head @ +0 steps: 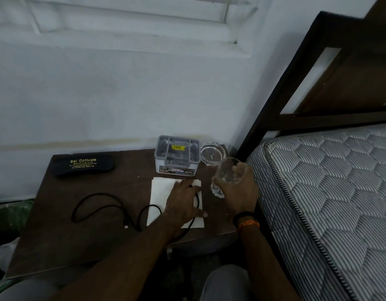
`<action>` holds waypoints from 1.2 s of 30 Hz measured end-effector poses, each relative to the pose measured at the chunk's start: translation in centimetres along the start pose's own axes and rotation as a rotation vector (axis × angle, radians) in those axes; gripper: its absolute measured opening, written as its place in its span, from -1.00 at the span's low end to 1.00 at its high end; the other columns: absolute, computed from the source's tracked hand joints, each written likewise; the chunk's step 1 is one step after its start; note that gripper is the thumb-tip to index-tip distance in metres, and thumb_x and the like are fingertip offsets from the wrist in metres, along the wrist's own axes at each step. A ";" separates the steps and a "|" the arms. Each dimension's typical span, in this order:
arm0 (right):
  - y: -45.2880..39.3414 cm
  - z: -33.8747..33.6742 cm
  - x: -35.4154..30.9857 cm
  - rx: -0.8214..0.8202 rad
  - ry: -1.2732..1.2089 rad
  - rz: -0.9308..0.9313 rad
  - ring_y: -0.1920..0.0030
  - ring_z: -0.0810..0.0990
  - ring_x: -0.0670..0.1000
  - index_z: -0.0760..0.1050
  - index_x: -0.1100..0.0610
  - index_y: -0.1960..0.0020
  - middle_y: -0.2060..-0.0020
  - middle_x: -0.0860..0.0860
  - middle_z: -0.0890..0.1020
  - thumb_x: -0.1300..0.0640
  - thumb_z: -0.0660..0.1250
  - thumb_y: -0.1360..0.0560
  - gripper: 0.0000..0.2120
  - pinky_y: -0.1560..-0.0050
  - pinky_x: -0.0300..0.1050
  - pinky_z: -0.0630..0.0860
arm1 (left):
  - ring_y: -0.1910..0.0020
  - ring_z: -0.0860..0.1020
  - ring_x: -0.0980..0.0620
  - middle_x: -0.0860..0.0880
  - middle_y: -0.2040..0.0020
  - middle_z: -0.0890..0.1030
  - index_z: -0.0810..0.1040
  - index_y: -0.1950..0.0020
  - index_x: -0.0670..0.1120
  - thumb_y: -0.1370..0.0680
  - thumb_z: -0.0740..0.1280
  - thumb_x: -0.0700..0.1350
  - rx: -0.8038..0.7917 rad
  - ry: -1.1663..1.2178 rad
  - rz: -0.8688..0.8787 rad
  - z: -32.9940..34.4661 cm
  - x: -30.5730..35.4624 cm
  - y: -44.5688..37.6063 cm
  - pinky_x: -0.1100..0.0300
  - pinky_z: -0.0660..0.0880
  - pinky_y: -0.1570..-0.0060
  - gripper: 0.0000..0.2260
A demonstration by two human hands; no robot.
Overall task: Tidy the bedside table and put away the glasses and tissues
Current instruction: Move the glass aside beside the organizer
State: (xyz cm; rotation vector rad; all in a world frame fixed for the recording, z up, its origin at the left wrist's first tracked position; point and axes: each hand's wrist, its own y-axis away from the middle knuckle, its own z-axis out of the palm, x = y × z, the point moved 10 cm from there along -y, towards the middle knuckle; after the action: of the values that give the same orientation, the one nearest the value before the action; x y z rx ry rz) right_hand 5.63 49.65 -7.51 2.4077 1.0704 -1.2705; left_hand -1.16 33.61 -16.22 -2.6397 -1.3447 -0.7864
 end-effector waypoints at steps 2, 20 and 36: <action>-2.0 -0.3 -1.3 0.025 -0.025 -0.033 0.00 0.57 -0.10 0.34 -0.02 -0.25 -0.04 -0.15 0.56 -0.14 0.59 -0.18 -0.26 0.08 -0.27 0.47 | -0.54 0.14 -0.06 -0.11 -0.55 0.23 0.38 -0.46 0.01 -0.25 0.50 0.31 0.003 0.013 -0.005 0.0 -0.2 -0.1 0.00 0.01 -0.54 -0.14; -12.1 7.0 -3.7 -0.064 -0.019 -0.034 -0.08 0.56 0.04 0.40 0.08 -0.20 -0.10 -0.01 0.61 -0.08 0.63 -0.12 -0.25 0.01 -0.18 0.43 | -0.57 0.06 -0.03 -0.08 -0.57 0.18 0.38 -0.46 0.00 -0.26 0.54 0.23 0.018 0.079 -0.026 -0.1 -0.2 -0.2 0.02 -0.10 -0.54 -0.17; -7.8 3.6 -5.0 -0.015 0.010 0.078 -0.27 0.51 0.16 0.33 0.20 -0.38 -0.28 0.16 0.51 0.23 0.58 -0.22 -0.21 -0.26 0.06 0.51 | -0.55 0.11 -0.04 -0.11 -0.55 0.23 0.42 -0.44 -0.05 -0.23 0.56 0.23 0.017 0.083 -0.018 -0.4 0.1 0.0 0.04 -0.06 -0.53 -0.16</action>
State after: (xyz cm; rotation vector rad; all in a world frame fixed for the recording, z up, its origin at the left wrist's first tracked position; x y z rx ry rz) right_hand -3.82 50.93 -4.68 2.4220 0.9754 -1.2227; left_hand -1.29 33.50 -15.82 -2.5548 -1.3500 -0.8728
